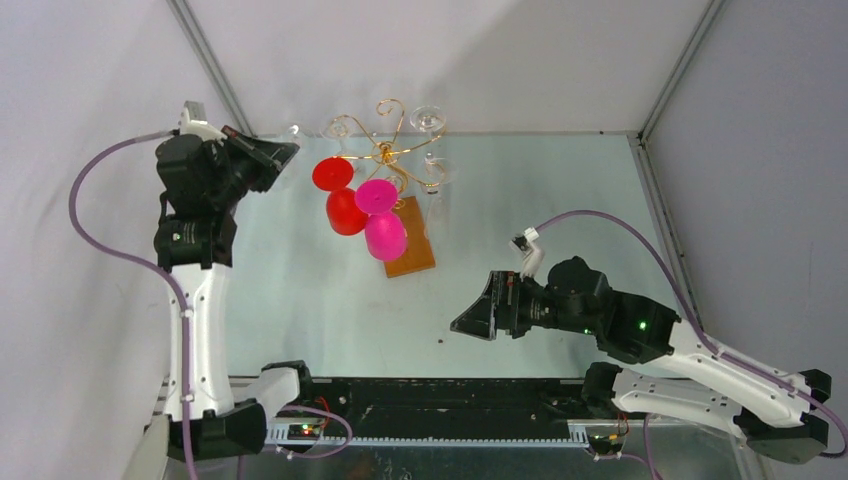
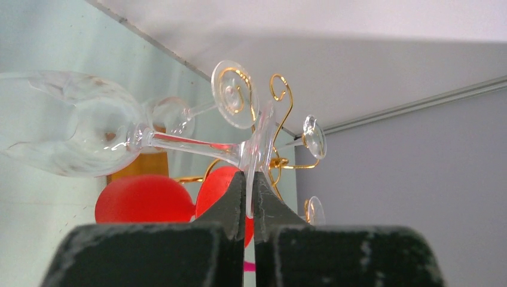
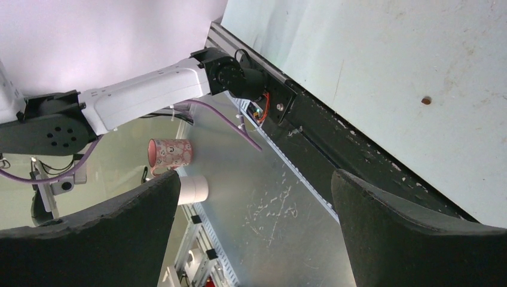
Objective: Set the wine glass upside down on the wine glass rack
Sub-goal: Turn the wine glass upside down at the wine rack.
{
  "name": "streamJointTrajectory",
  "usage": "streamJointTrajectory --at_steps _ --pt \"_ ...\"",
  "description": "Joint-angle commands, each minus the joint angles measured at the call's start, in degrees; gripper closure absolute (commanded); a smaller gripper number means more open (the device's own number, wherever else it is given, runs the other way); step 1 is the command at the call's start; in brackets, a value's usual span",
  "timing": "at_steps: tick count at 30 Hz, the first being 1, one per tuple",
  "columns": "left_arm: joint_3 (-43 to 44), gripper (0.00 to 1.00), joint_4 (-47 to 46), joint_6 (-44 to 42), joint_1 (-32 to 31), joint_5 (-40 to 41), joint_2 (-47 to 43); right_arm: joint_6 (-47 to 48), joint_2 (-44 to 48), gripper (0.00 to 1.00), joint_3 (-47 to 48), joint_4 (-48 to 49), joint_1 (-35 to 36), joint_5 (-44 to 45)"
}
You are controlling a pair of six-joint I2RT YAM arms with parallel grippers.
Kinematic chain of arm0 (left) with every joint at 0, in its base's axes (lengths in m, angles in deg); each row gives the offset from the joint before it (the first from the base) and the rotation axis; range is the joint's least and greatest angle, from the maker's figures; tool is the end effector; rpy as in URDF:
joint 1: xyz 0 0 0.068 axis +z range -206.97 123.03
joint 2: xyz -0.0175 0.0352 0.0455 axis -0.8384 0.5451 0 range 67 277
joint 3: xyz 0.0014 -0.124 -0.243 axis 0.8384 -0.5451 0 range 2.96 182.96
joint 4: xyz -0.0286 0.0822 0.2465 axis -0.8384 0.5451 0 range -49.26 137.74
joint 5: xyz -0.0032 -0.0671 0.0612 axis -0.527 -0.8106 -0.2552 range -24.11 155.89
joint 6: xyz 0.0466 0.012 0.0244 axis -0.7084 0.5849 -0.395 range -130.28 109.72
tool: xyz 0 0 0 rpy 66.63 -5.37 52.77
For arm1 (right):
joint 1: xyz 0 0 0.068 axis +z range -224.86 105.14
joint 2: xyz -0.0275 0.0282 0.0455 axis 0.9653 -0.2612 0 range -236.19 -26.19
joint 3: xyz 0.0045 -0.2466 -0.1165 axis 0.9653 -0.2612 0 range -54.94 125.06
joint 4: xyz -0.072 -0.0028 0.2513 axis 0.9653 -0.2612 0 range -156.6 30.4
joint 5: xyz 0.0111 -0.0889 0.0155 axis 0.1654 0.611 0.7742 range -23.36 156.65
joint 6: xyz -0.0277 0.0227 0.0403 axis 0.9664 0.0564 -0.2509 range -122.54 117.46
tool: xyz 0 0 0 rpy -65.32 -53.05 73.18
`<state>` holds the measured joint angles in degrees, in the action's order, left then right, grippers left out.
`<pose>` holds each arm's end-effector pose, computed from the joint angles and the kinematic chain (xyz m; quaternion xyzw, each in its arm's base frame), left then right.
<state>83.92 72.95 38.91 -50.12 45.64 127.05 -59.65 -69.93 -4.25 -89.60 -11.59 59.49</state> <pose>0.2010 0.0117 0.4646 -0.2592 0.7243 -0.3522 0.5330 0.0707 0.1501 0.3424 -0.0791 0.8295 0.5035 0.2285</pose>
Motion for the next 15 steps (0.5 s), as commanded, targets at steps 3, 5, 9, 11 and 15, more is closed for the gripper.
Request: streamJointTrajectory --at_steps 3,5,9,11,15 --pt "7.3 1.00 -8.7 -0.6 0.7 -3.5 4.0 -0.5 1.6 0.01 0.1 0.0 -0.2 1.7" --pt "8.3 1.00 -9.9 -0.3 0.7 -4.3 5.6 -0.4 1.4 0.01 0.1 -0.1 -0.3 1.5" --pt "11.0 1.00 -12.4 0.9 0.7 -5.5 9.4 -0.3 0.6 0.01 0.1 0.4 -0.4 1.3" --pt "13.4 1.00 -12.7 0.7 0.7 -6.3 12.1 -0.2 0.1 0.01 0.1 0.9 -0.4 1.0" --pt "14.9 1.00 -17.3 3.2 0.6 -9.3 16.6 -0.3 -0.4 0.01 0.1 1.4 -0.4 0.6"
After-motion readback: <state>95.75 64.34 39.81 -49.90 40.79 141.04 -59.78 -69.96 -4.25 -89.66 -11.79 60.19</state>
